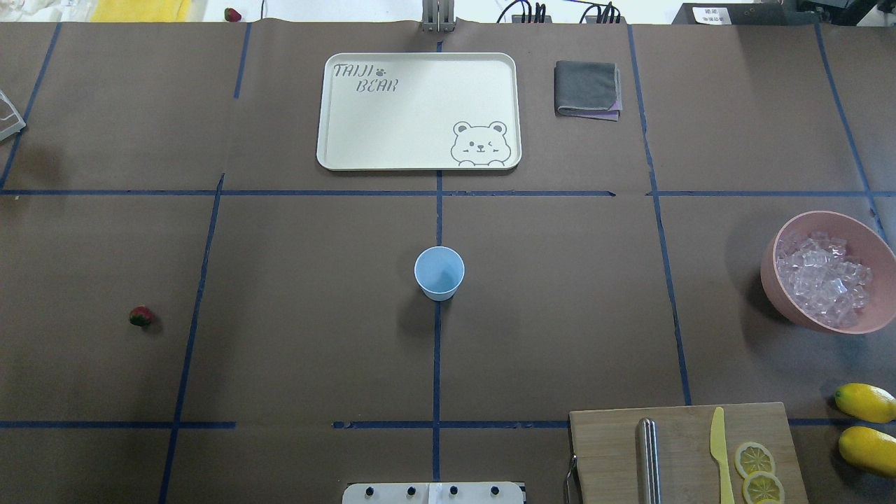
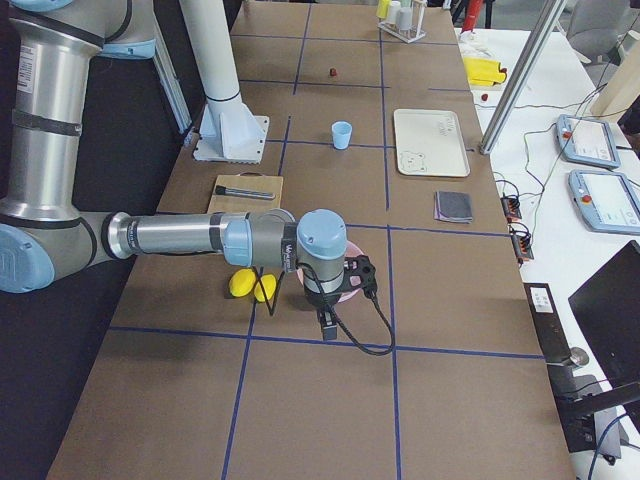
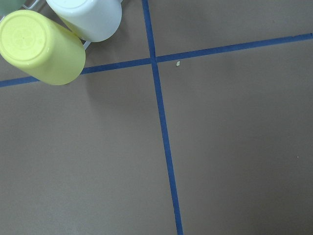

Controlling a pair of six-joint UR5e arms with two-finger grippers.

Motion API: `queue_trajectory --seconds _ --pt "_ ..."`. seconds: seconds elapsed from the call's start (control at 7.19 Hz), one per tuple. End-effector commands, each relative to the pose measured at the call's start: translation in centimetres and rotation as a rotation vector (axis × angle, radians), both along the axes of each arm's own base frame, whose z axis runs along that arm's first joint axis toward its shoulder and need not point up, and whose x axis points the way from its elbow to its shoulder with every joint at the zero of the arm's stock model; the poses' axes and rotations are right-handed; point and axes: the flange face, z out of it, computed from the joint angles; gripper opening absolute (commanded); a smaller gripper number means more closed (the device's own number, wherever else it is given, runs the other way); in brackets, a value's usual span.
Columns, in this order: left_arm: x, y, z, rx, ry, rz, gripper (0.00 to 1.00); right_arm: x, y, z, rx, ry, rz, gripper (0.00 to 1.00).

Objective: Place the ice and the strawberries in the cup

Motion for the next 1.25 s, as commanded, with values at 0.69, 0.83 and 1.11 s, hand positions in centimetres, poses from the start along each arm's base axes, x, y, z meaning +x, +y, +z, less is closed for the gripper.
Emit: queue_trajectory --seconds 0.69,0.83,1.11 --pt "0.0 -0.1 -0.2 0.006 0.002 0.000 1.00 -11.2 -1.4 -6.4 0.021 -0.117 0.033 1.00" --pt "0.1 -0.1 -0.2 0.006 0.002 0.002 1.00 -13.2 -0.1 -6.4 0.018 -0.147 0.064 1.00" --pt "0.1 -0.1 -0.2 0.006 0.002 0.002 1.00 -16.7 0.5 -7.1 -0.018 -0.156 0.108 0.98"
